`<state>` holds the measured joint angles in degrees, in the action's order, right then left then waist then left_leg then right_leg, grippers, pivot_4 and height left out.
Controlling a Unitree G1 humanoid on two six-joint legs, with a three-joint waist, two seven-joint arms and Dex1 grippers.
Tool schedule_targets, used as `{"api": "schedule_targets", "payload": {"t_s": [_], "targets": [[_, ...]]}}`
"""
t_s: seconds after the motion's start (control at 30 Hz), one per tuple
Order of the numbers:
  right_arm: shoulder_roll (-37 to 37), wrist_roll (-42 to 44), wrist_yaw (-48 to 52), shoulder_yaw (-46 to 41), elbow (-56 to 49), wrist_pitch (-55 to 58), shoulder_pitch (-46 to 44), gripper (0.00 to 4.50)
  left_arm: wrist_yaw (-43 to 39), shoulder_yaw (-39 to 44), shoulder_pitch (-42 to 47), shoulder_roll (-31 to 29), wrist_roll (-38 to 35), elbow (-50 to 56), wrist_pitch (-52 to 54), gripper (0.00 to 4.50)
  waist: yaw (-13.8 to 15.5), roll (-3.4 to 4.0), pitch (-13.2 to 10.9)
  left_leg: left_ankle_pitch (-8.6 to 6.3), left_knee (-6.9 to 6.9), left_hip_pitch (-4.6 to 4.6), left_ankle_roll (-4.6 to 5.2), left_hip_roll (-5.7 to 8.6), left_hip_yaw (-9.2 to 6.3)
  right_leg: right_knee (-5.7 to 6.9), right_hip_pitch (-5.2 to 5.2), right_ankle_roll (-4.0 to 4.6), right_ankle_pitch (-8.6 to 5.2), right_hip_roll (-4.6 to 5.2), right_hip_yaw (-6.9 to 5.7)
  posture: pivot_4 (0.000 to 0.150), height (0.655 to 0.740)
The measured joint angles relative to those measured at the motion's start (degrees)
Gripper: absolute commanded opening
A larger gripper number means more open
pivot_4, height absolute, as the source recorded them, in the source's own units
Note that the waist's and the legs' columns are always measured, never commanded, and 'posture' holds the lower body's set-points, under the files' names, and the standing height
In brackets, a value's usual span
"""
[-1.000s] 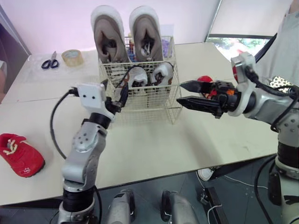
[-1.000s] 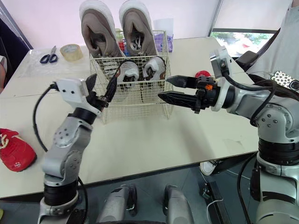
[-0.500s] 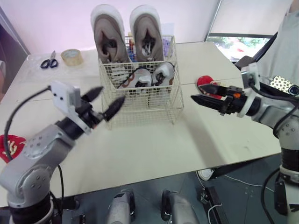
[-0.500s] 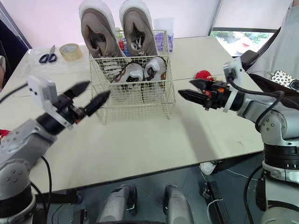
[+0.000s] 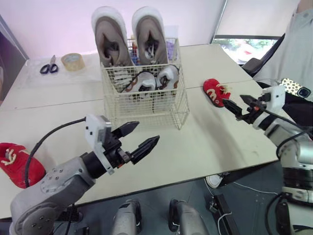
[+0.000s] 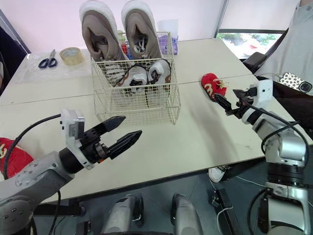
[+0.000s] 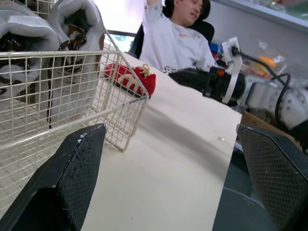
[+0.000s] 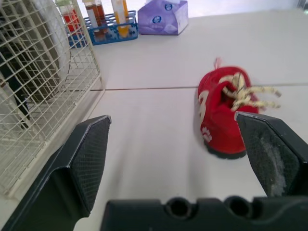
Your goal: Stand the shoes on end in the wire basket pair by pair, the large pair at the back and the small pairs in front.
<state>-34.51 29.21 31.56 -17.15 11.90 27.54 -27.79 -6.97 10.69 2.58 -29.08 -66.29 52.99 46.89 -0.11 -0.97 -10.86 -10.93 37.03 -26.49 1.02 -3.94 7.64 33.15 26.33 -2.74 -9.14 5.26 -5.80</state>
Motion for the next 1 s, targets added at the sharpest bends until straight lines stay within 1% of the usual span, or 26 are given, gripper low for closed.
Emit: {"api": "schedule_targets", "payload": {"t_s": [0.03, 0.07, 0.17, 0.27, 0.47, 0.53, 0.63, 0.73, 0.87, 0.93, 1.0], "targets": [[2.0, -1.1, -0.6, 0.2, 3.6, -2.0, -1.6, 4.5, 1.4, -1.0, 0.1, 0.9, 1.1, -0.1, -0.8, 4.44, -0.5, 0.04, 0.0, 0.0, 0.0, 0.0, 0.0, 0.0, 0.0, 0.0, -0.01, 0.0, 0.0, 0.0, 0.0, 0.15, 0.74], [2.2, -1.2, -0.8, 0.3, 4.1, -2.3, -1.9, 4.5, 1.5, -1.1, 0.1, 1.1, 1.2, -0.1, -1.0, 4.44, -0.5, 0.05, 0.0, 0.0, 0.01, 0.0, 0.0, 0.0, 0.0, 0.01, 0.0, 0.0, 0.0, 0.0, 0.0, 0.15, 0.74], [4.8, -4.6, -3.0, 0.7, 14.3, -9.1, -6.3, 4.5, 4.3, -3.5, 0.8, 3.6, 2.5, -0.2, -2.6, 4.44, -0.7, 0.07, 0.0, 0.0, 0.03, 0.0, 0.0, 0.02, 0.03, 0.0, 0.0, -0.02, 0.02, 0.0, 0.04, 0.15, 0.74], [5.0, -7.7, -3.2, 1.0, 23.3, -14.8, -9.5, 4.5, 6.2, -5.3, 1.3, 4.7, 3.6, -0.2, -3.6, 4.44, -0.6, 0.07, 0.0, 0.0, 0.0, 0.0, 0.0, 0.07, 0.02, 0.03, 0.0, -0.02, 0.02, 0.0, 0.07, 0.15, 0.74], [6.3, -10.3, -1.6, 1.2, 38.4, -21.9, -16.1, 4.5, 7.6, -6.7, 1.2, 4.3, 4.6, 0.0, -4.0, 4.44, -0.8, 0.09, 0.0, 0.01, 0.01, 0.06, 0.0, 0.09, -0.02, 0.2, 0.02, -0.04, 0.04, -0.02, 0.08, 0.15, 0.74], [6.5, -11.4, -1.4, 1.2, 45.1, -24.8, -19.7, 4.5, 7.9, -6.7, 0.8, 4.1, 4.6, 0.0, -4.5, 4.44, -0.9, 0.11, 0.0, 0.03, 0.05, 0.09, -0.01, 0.09, -0.05, 0.26, 0.0, -0.04, 0.04, -0.03, 0.09, 0.15, 0.74], [6.8, -13.3, -2.4, 1.2, 52.5, -28.6, -24.2, 4.5, 8.2, -6.7, 0.1, 3.1, 4.9, 0.1, -4.9, 4.44, -1.0, 0.11, 0.0, 0.04, 0.1, 0.1, -0.02, 0.09, -0.08, 0.24, -0.02, -0.03, 0.04, -0.04, 0.09, 0.15, 0.74], [7.7, -15.0, -3.9, 1.2, 58.1, -31.3, -27.7, 4.5, 8.6, -6.6, -0.9, 2.5, 4.9, 0.3, -5.1, 4.44, -1.0, 0.11, 0.0, 0.04, 0.13, 0.1, -0.02, 0.08, -0.08, 0.24, -0.03, -0.03, 0.04, -0.03, 0.11, 0.15, 0.74], [8.7, -17.3, -5.6, 1.6, 61.4, -33.2, -29.8, 4.5, 8.9, -6.4, -2.2, 1.2, 4.3, 0.6, -5.2, 4.44, -0.9, 0.12, 0.0, 0.04, 0.11, 0.09, -0.03, 0.08, -0.07, 0.25, -0.01, -0.02, 0.05, -0.03, 0.13, 0.15, 0.74], [9.0, -19.1, -8.2, 2.5, 62.7, -33.9, -30.7, 4.5, 9.6, -5.4, -2.1, -0.5, 3.7, 1.0, -5.2, 4.44, -0.9, 0.12, 0.0, 0.04, 0.09, 0.09, -0.03, 0.08, -0.08, 0.26, 0.0, -0.02, 0.05, -0.03, 0.13, 0.15, 0.74], [9.7, -20.1, -9.8, 2.7, 62.9, -34.2, -30.8, 3.93, 10.2, -4.1, -1.8, -1.5, 3.1, 1.0, -5.3, 4.5, -0.9, 0.14, 0.0, 0.04, 0.08, 0.09, -0.03, 0.08, -0.08, 0.26, 0.0, -0.02, 0.05, -0.03, 0.12, 0.15, 0.74]]}}
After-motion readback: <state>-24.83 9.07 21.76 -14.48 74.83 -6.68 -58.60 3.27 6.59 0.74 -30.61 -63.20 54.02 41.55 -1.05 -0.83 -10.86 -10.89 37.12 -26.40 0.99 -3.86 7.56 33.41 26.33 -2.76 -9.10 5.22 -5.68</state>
